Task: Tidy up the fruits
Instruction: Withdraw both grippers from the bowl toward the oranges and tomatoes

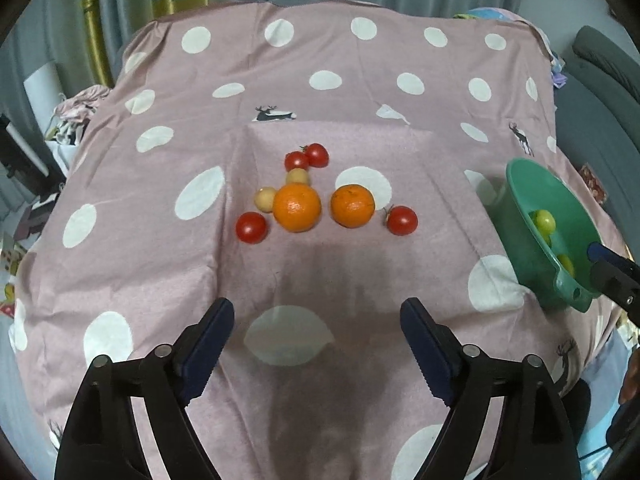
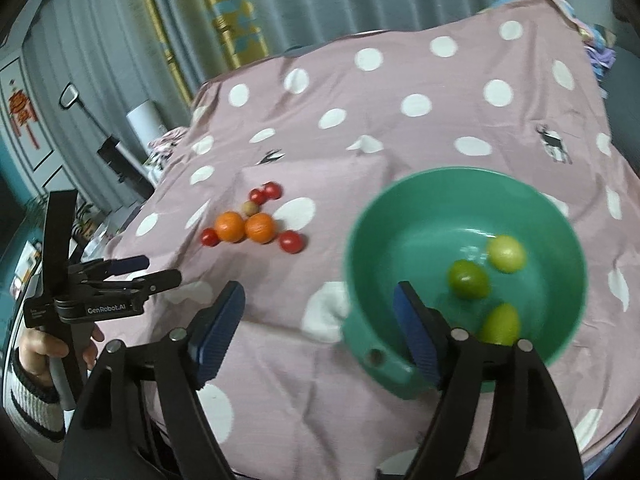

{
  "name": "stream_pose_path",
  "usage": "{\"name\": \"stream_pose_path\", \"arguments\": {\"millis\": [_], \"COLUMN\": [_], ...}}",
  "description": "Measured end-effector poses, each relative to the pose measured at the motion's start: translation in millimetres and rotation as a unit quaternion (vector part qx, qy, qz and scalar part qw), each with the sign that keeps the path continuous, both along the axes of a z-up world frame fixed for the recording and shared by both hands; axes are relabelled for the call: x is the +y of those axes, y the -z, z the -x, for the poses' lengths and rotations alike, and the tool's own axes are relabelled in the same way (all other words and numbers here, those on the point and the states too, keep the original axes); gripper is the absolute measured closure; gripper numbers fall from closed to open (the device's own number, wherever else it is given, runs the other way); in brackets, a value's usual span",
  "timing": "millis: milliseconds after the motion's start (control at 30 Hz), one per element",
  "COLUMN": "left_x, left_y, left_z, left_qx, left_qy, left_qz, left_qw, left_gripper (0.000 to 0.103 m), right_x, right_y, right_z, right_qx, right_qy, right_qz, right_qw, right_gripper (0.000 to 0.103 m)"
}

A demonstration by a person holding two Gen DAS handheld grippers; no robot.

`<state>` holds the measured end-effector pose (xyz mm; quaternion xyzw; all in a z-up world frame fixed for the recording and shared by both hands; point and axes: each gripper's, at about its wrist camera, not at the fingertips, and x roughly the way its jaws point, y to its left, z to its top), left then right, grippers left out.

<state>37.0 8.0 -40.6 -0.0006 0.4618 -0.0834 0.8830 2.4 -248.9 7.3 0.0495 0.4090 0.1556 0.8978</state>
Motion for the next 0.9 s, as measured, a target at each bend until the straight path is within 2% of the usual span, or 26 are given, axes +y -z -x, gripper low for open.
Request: {"name": "stream_pose_path", "arguments": {"millis": [200, 433, 900], "left_x": [21.1, 49.0, 53.6], "left_y": [1.6, 9.5, 17.4], "left_z": [6.1, 7.9, -3.3], "left_qx": [-0.009, -0.005, -0.010], "left_qy": [-0.002, -0.026, -0.019], "left_qz": [0.015, 0.031, 0.036], "left_qw": [0.9998, 0.9992, 0.9991], "left_gripper": [0.017, 0.017, 0.017], "right_x": [35.8, 68.5, 100.9], "right_y": [6.1, 11.1, 28.3], "right_z": [-4.0, -12.2, -35.6], "right_qx": [0.015, 0.027, 0.046], "right_qy": [-0.046, -0.080, -0.098], "right_qz": [0.014, 0.031, 0.051], "right_qw": [0.999, 0.996, 0.993], "right_gripper": [0.026, 0.026, 0.026]}}
